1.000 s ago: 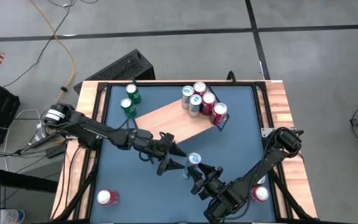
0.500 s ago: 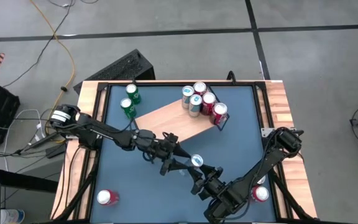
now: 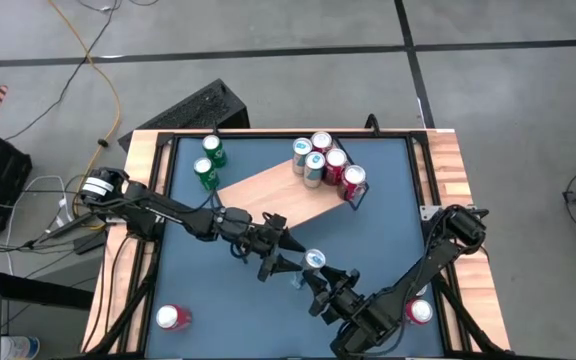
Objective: Place canned beverage on shelf
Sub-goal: Put the blue soda can on the shelf aligned with the other blue soda cans
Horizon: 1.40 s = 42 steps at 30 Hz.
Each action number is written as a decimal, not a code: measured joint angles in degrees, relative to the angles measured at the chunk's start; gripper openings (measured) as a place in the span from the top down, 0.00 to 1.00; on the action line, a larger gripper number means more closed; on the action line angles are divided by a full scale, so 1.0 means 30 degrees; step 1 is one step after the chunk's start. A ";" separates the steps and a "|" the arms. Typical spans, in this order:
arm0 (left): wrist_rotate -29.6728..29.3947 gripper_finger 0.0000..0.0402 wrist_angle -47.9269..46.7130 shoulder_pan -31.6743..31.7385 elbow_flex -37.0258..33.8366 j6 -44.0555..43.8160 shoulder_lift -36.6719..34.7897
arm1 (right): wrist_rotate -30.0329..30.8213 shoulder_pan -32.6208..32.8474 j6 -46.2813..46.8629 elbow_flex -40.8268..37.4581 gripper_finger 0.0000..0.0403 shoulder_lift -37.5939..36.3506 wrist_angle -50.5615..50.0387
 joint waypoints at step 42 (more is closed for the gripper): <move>0.0966 0.49 0.0896 0.0004 0.0015 0.0237 -0.0022 | -0.1459 -0.1118 -0.2166 0.1807 0.44 0.0000 0.2783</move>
